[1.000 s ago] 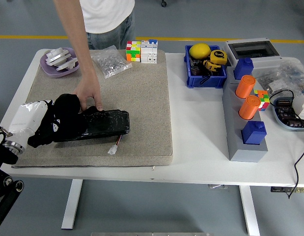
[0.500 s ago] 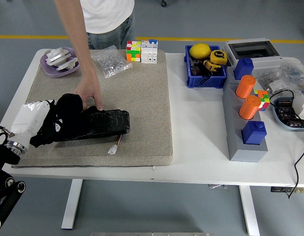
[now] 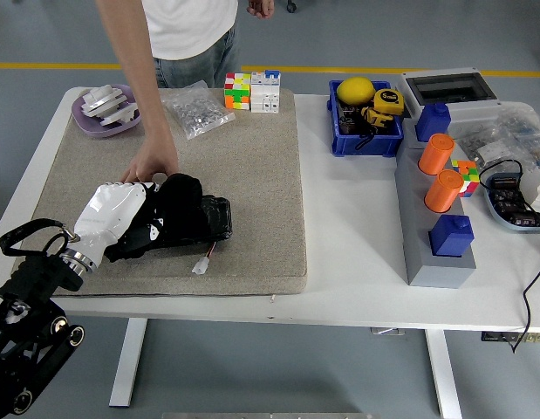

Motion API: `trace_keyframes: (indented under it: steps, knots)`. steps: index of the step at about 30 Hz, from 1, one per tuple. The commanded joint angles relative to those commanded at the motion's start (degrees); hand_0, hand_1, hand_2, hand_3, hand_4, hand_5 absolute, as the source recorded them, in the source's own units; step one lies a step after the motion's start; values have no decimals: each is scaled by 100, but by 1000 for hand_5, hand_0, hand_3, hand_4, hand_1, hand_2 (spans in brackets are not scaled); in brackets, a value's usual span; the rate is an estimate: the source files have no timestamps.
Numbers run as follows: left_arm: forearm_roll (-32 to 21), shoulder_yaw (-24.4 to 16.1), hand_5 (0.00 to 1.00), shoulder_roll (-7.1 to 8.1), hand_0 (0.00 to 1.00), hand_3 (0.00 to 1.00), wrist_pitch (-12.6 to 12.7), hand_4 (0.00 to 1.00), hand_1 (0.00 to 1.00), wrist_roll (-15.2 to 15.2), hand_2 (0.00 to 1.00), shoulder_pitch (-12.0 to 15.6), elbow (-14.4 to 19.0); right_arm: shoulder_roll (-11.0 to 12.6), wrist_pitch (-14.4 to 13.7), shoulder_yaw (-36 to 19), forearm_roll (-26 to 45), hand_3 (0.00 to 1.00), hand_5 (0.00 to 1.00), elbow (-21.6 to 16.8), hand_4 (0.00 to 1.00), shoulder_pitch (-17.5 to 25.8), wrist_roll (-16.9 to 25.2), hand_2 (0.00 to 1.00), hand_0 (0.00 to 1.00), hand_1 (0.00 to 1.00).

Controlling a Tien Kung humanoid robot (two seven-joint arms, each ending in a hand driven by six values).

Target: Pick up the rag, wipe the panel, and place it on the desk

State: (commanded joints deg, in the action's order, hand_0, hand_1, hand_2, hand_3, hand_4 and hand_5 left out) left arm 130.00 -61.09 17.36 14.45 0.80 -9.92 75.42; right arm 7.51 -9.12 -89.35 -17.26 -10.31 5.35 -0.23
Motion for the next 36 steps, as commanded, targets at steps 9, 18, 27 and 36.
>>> trace_keyframes:
  steps: [9, 18, 27, 36]
  knots:
    - [0, 580, 2, -47, 269, 514, -27, 314, 284, -38, 548, -248, 207, 7, 18, -47, -40, 613, 502, 0, 998, -19, 8, 682, 767, 642]
    - [0, 777, 2, -159, 270, 512, -28, 314, 285, -52, 546, -370, 176, 10, 18, -62, -54, 613, 501, 0, 998, -35, 13, 681, 765, 641]
    - [0, 605, 2, -185, 270, 511, -10, 319, 286, -47, 546, -300, 60, 2, 17, -44, -35, 612, 500, 0, 998, -25, 14, 681, 764, 639]
    - [0, 287, 2, -137, 276, 519, -38, 349, 290, -102, 549, -124, 84, 2, 21, -68, -67, 612, 500, 0, 998, -13, 14, 681, 764, 639]
